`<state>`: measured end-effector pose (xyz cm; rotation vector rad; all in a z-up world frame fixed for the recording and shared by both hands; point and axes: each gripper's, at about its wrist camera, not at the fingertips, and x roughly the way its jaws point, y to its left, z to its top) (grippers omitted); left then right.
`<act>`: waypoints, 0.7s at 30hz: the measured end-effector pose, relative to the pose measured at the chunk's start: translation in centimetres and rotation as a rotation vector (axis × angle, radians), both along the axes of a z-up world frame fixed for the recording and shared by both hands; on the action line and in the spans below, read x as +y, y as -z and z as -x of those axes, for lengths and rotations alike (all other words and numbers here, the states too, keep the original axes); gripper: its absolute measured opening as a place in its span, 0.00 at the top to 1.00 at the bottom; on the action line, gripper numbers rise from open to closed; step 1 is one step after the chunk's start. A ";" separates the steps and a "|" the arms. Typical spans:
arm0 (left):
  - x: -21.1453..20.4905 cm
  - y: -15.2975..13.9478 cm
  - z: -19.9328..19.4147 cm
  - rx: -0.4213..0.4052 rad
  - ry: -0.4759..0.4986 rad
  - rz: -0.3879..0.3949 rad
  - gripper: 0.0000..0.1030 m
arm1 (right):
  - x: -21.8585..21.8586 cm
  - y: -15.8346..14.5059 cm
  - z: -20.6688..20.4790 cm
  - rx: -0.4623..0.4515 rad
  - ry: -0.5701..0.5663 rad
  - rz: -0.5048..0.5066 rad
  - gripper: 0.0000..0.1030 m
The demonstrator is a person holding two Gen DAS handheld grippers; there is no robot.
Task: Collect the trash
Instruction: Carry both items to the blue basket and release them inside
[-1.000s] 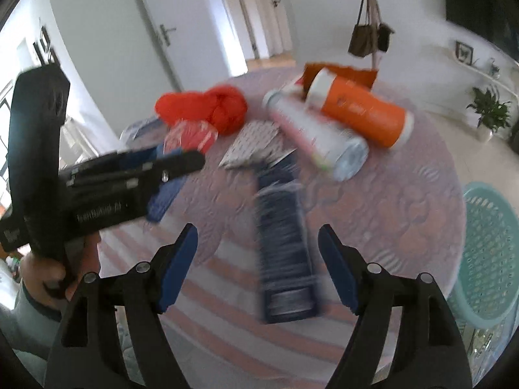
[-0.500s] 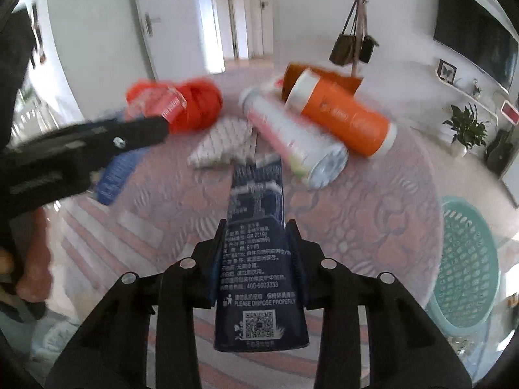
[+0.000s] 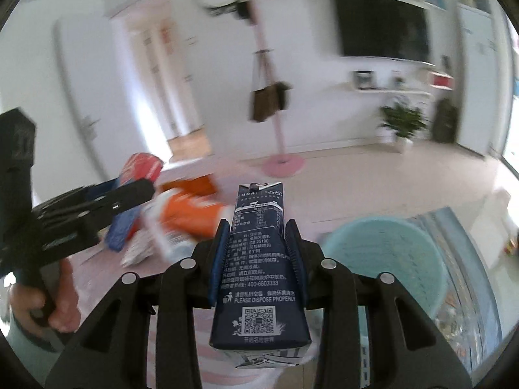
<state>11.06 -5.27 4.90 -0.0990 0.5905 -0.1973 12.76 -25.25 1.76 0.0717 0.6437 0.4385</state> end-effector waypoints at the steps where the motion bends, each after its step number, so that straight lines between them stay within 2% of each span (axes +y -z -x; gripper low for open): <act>1: -1.3 0.2 -1.2 0.013 0.039 0.019 0.44 | -0.9 0.2 -0.4 0.005 0.028 -0.002 0.69; 4: -3.8 1.6 -3.6 0.058 0.104 0.058 0.44 | -3.7 2.0 -1.9 0.040 0.124 -0.012 0.69; 7: -6.8 4.5 -6.5 0.147 0.168 0.094 0.44 | -6.0 4.7 -3.3 0.104 0.194 -0.030 0.69; 13: -10.3 10.0 -10.7 0.306 0.226 0.147 0.44 | -8.9 8.9 -4.7 0.207 0.291 -0.043 0.69; 16: -11.3 12.7 -11.8 0.378 0.241 0.153 0.44 | -9.8 10.6 -5.1 0.248 0.348 -0.043 0.69; 21: -11.7 14.9 -12.6 0.427 0.264 0.130 0.42 | -10.6 12.4 -5.7 0.302 0.398 -0.030 0.68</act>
